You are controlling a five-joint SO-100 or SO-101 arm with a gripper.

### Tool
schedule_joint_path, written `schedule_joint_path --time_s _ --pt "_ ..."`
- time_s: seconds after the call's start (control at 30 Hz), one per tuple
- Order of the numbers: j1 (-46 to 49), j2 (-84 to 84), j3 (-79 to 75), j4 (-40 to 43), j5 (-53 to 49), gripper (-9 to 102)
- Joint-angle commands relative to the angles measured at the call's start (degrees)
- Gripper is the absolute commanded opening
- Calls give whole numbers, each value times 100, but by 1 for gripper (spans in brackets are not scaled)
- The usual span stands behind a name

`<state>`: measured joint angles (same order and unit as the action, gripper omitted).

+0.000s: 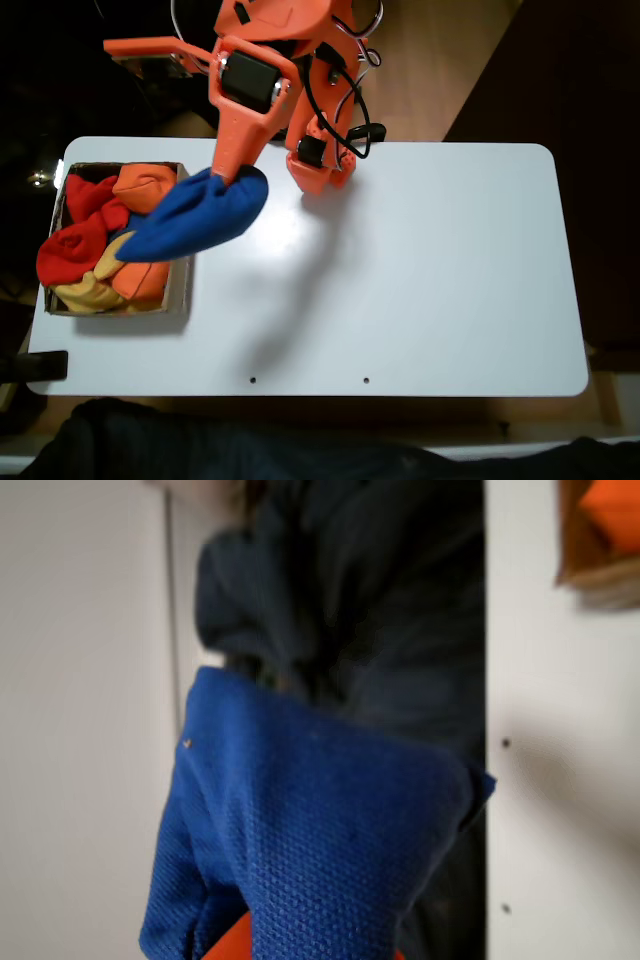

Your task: Grasp a bag and put it in the box.

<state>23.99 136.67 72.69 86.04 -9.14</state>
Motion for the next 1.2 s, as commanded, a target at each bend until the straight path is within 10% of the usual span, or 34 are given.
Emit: schedule_joint_path --time_s 0.0,1.17 --pt "316 -26 -562 44 62 0" --pt "3612 -1371 -1960 26 211 0"
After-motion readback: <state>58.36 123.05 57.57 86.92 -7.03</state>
